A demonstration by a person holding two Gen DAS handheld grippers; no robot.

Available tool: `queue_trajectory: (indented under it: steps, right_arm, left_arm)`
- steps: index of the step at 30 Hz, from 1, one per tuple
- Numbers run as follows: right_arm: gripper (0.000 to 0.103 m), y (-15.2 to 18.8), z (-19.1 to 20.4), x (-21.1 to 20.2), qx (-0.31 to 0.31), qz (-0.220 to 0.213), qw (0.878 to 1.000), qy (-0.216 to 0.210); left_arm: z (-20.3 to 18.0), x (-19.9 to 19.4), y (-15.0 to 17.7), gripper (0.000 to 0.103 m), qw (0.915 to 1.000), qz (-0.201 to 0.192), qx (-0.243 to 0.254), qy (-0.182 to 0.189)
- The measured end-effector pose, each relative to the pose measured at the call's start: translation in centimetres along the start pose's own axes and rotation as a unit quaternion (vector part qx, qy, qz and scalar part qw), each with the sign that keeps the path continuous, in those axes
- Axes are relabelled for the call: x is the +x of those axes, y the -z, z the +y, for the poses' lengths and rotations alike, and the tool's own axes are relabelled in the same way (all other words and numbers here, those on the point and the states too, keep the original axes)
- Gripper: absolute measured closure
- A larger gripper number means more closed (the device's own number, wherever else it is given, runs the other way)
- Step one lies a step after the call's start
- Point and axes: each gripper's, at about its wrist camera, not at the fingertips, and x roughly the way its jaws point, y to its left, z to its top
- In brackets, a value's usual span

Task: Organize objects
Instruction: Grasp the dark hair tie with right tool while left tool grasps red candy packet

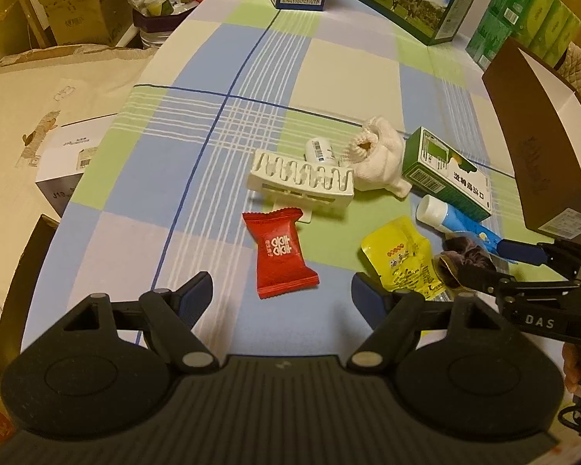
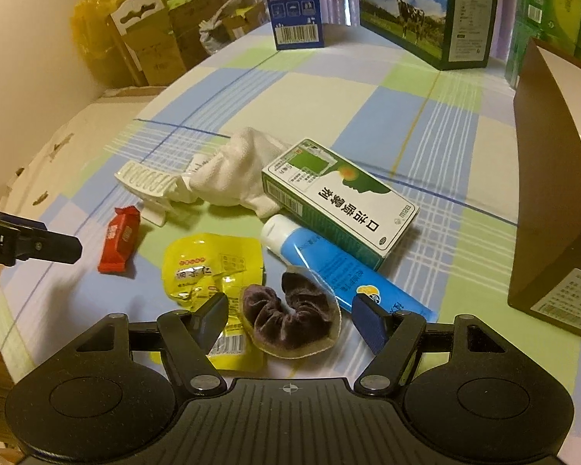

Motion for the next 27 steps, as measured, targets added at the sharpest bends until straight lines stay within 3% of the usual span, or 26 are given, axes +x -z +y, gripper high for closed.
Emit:
queue_trajectory:
  steps: [2,11,20,27]
  right_arm:
    - [0.038,0.1,0.0,0.5,-0.001,0.004,1.0,0.005]
    - [0.086,0.4,-0.7,0.8,0.0,0.014,1.0,0.002]
    - [0.088,-0.2,-1.4,-2.9,0.038,-0.018,0.999,-0.013]
    - [0.088,-0.3,-2.9,-5.3,0.071,-0.038,0.997,0.01]
  left_arm:
    - [0.0,0.3,0.0,0.028,1.0,0.001,0.003,0.002]
    - [-0.2,1.8,-0.2,0.028,0.9999,0.008,0.013,0.008]
    - [-0.1,4.0,-0.4,0.041,0.9996,0.018,0.02,0.0]
    - [-0.3,6.0,-1.1,0.056,0.9993,0.023,0.028,-0.006]
